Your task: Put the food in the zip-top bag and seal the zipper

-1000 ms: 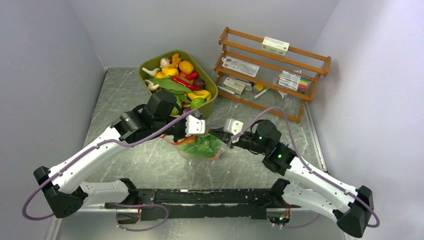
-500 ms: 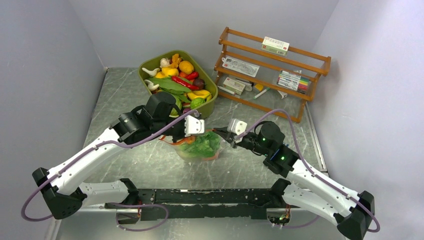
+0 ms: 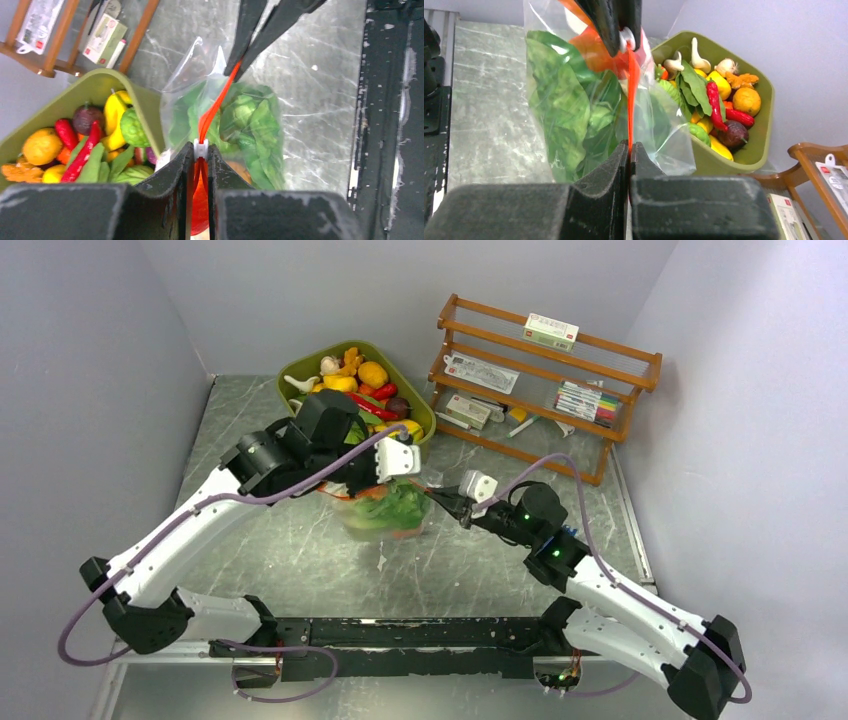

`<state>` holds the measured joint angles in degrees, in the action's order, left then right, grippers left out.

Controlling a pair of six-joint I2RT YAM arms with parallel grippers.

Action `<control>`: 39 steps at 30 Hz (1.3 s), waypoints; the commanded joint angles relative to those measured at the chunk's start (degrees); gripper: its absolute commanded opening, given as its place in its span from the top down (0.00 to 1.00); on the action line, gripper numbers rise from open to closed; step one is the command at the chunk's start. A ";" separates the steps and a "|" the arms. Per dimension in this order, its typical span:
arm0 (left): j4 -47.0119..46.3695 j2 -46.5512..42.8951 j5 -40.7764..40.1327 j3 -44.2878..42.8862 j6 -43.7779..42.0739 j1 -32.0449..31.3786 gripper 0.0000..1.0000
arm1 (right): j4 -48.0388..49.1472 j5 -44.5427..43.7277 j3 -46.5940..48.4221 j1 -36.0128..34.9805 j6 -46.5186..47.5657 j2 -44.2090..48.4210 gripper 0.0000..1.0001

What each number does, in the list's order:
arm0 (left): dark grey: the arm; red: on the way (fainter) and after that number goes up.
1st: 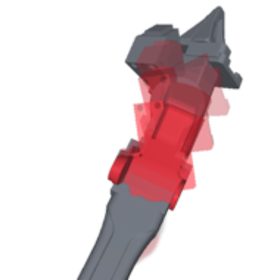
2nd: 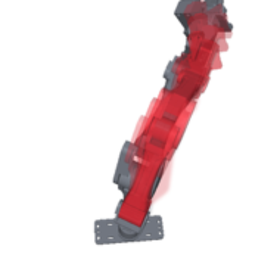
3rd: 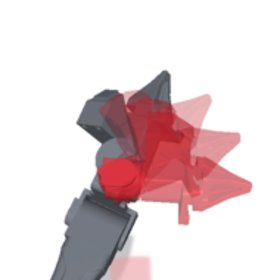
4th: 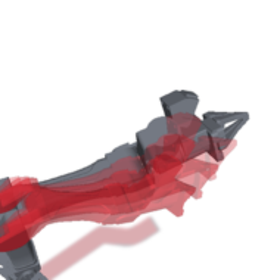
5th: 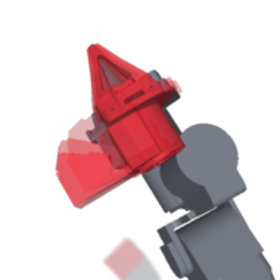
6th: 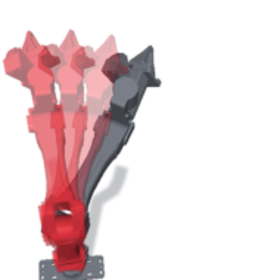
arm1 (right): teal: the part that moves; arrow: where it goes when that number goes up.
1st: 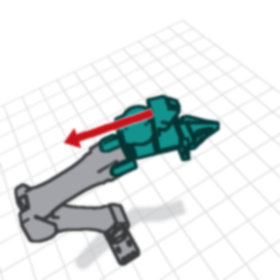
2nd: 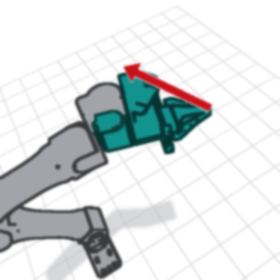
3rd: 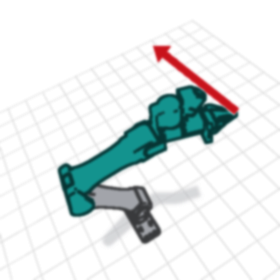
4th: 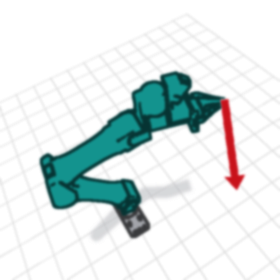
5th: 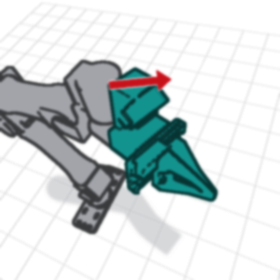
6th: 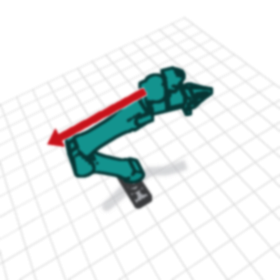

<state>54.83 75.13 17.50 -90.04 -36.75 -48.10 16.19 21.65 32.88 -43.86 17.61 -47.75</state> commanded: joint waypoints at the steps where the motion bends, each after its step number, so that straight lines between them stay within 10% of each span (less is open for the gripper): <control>1: -9.31 -6.28 5.15 10.96 4.85 0.24 0.93 | 11.87 1.21 -9.31 1.12 -6.15 -3.78 1.00; 13: -14.71 -1.62 11.60 13.68 6.72 0.24 0.93 | -5.86 -1.13 -1.79 2.52 4.87 0.75 0.98; 17: -15.29 -1.58 12.12 14.59 6.77 0.23 0.93 | -16.13 5.40 1.77 2.42 10.30 3.09 0.50; 28: -16.91 -2.91 13.56 15.41 6.87 0.16 0.93 | -20.29 8.99 10.60 -1.81 16.56 -8.04 0.40; 31: -17.55 -3.19 14.12 15.87 7.04 0.17 0.93 | -19.48 8.59 11.40 -2.48 16.91 -10.32 0.52; 34: -17.26 -3.30 14.43 16.69 6.75 0.14 0.93 | -14.04 7.13 10.08 -2.54 15.38 -10.62 1.00; 39: -16.77 -6.19 12.79 18.82 7.04 0.15 0.93 | -5.21 1.80 4.39 -2.46 11.38 -7.02 1.00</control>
<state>40.69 72.42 28.36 -72.47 -29.98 -47.66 1.80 29.26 41.15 -46.26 31.86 -57.65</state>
